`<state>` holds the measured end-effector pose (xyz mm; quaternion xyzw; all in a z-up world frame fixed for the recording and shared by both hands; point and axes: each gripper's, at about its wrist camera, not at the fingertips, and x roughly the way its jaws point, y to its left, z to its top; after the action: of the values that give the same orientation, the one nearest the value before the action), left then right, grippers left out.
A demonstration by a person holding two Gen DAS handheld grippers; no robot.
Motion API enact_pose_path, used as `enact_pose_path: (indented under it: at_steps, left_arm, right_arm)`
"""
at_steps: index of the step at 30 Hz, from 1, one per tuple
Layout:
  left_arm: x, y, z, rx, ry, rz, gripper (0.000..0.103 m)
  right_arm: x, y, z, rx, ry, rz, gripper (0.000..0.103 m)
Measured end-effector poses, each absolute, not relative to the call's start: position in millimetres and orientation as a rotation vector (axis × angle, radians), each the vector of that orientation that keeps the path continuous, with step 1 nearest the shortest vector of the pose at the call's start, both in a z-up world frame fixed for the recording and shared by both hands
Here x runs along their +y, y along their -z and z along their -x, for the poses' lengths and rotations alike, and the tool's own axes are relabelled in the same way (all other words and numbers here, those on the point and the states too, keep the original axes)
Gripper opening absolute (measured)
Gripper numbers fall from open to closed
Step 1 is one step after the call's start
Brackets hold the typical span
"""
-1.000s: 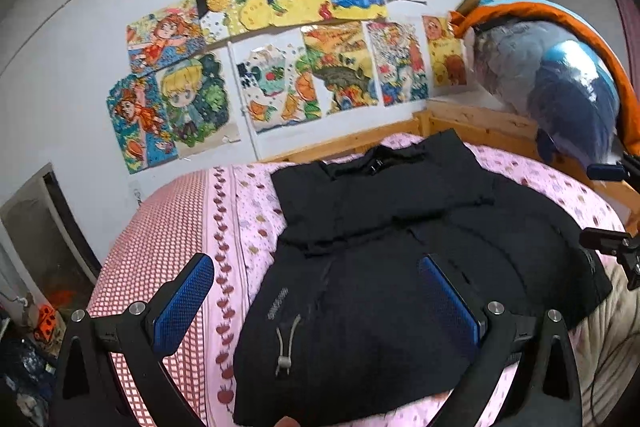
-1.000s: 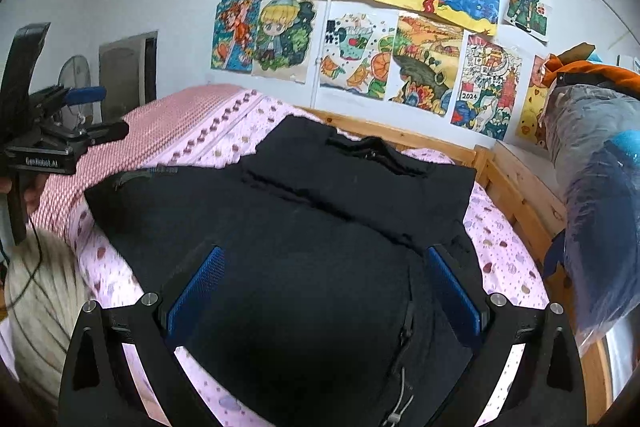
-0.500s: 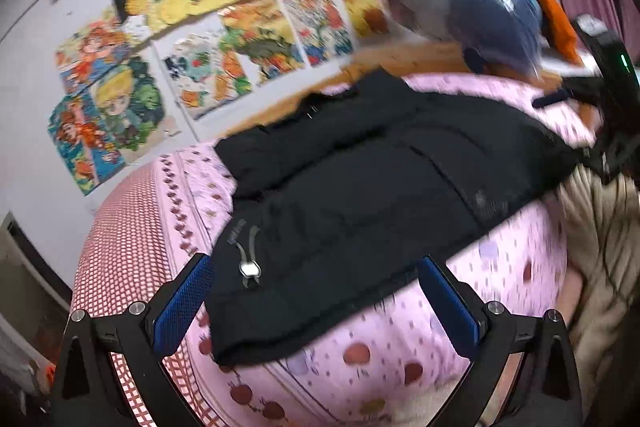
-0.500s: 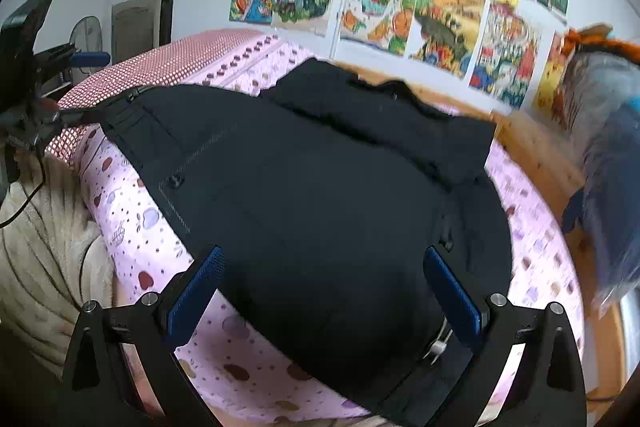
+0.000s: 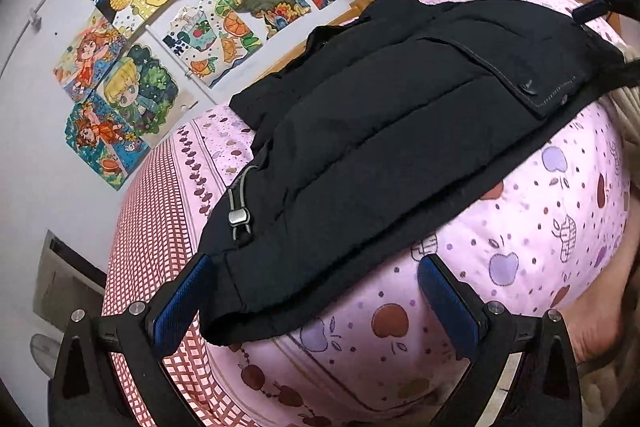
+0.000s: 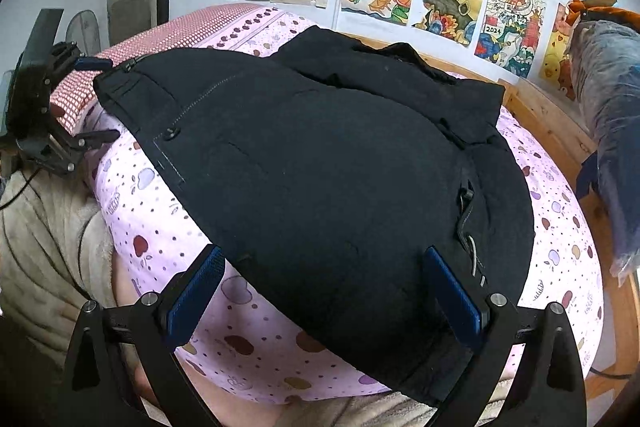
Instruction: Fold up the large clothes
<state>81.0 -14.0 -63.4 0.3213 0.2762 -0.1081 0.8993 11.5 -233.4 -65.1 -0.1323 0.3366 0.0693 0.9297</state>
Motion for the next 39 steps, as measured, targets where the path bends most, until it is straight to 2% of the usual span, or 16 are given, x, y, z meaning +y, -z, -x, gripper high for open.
enact_pose_path:
  at_steps: [22, 29, 39]
  left_arm:
    - [-10.1, 57.0, -98.0, 0.521, 0.192, -0.587, 0.103]
    - [-8.3, 55.8, -95.8, 0.512, 0.204, -0.583, 0.103]
    - [-17.8, 59.9, -88.4, 0.470, 0.171, -0.637, 0.103]
  right_arm:
    - [-224.6, 75.8, -12.8, 0.735, -0.099, 0.323, 0.098]
    - [-222.6, 90.5, -6.9, 0.764, -0.051, 0.427, 0.098]
    - [-222.3, 90.9, 1.3, 0.628, 0.106, 0.471, 0.097]
